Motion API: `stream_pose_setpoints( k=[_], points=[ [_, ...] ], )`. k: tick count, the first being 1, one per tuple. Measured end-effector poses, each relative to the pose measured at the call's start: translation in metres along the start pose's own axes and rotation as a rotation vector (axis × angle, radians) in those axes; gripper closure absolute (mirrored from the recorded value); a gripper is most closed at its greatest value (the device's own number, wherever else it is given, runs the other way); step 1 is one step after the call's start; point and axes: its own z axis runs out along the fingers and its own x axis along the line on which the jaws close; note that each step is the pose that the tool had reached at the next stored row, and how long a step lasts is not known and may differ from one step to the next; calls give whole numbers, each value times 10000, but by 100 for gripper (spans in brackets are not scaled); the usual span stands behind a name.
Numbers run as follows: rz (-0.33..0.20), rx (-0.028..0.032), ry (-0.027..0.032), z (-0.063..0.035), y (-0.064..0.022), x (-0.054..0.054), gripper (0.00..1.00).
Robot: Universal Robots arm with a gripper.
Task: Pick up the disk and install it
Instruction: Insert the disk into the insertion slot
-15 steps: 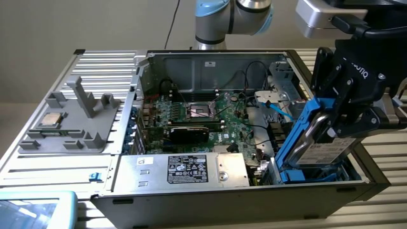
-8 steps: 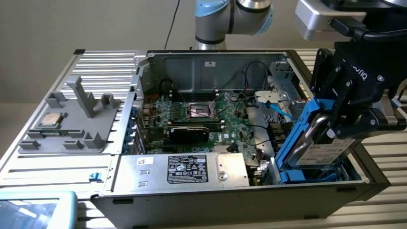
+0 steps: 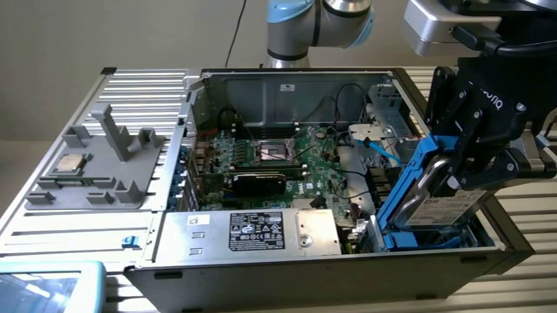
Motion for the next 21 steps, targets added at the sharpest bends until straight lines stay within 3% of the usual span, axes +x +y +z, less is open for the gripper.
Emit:
stream_pose_setpoints(
  k=[12, 21],
  points=[
    [-1, 16, -74, 4, 3, -3, 63],
    [-1, 16, -90, 19, 3, -4, 63]
  ],
)
